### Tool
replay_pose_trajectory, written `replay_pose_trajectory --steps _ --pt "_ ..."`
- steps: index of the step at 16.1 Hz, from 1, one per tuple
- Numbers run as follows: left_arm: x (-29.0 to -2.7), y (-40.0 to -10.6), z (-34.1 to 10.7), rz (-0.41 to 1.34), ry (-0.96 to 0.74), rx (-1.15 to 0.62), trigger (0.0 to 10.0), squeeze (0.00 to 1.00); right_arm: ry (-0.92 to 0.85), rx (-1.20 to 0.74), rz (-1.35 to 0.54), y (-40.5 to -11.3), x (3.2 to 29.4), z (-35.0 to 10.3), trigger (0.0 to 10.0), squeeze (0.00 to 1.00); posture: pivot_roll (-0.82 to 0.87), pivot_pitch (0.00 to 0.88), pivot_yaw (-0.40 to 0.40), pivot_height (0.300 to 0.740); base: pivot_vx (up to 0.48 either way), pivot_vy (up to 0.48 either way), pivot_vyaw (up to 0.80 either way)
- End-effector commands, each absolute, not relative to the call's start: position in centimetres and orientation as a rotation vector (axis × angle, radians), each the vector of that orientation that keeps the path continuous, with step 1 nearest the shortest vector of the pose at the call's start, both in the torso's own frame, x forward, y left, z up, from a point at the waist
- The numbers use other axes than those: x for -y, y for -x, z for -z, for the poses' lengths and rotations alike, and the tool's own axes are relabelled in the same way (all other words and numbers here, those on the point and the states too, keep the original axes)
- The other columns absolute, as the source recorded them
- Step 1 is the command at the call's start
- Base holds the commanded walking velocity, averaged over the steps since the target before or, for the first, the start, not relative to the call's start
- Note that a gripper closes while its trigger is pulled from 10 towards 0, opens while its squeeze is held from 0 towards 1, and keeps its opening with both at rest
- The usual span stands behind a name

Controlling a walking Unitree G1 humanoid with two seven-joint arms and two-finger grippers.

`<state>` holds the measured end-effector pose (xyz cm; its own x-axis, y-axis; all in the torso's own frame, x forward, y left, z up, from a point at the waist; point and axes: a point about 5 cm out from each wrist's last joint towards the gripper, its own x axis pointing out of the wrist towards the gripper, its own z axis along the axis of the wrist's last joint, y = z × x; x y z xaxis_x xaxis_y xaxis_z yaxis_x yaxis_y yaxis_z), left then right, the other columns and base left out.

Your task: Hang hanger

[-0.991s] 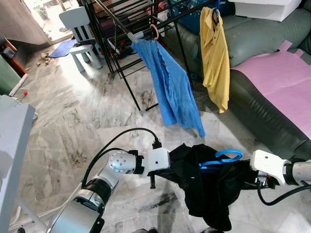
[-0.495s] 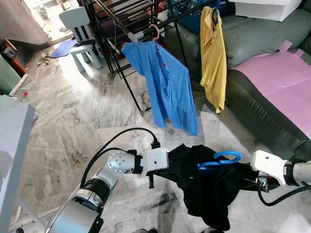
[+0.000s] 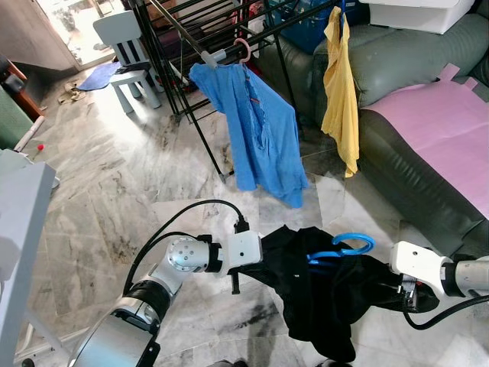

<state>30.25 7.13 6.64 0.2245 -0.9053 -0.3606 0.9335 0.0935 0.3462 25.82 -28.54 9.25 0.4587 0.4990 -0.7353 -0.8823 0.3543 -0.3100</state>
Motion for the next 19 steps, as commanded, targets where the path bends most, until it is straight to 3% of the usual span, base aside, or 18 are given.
replay_pose_trajectory --steps 1,2,3,4,11,19 --pt "-7.7 -30.6 -6.8 1.325 -0.575 -0.050 0.0 0.00 0.738 -0.561 -0.970 -25.9 28.0 -9.1 0.0 0.00 -0.24 0.090 0.213 0.740 0.000 0.000 0.00" --pt "-7.8 -30.7 -6.7 1.289 -0.595 -0.050 0.0 0.00 0.732 -0.559 -0.970 -25.9 27.8 -8.9 0.0 0.00 -0.24 0.089 0.212 0.740 0.000 0.000 0.00" --pt "-7.9 -30.7 -6.4 1.273 -0.596 -0.070 6.0 0.00 0.733 -0.563 -0.975 -25.8 27.7 -8.7 0.0 0.00 -0.24 0.089 0.212 0.740 0.000 0.000 0.00" --pt "-8.2 -30.8 -6.2 1.233 -0.576 -0.091 10.0 1.00 0.734 -0.569 -0.983 -25.6 27.5 -8.6 0.0 0.00 -0.24 0.090 0.213 0.740 0.000 0.000 0.00" --pt "-8.0 -28.6 -4.6 1.393 -0.618 -0.102 10.0 1.00 0.779 -0.643 -1.028 -24.7 27.1 -6.9 0.0 0.00 -0.24 0.093 0.211 0.740 0.000 0.000 0.00" --pt "-8.3 -28.5 -4.6 1.384 -0.459 -0.132 10.0 1.00 0.864 -0.640 -0.940 -26.2 26.0 -5.6 0.0 0.00 -0.24 0.091 0.215 0.740 0.000 0.000 0.00"
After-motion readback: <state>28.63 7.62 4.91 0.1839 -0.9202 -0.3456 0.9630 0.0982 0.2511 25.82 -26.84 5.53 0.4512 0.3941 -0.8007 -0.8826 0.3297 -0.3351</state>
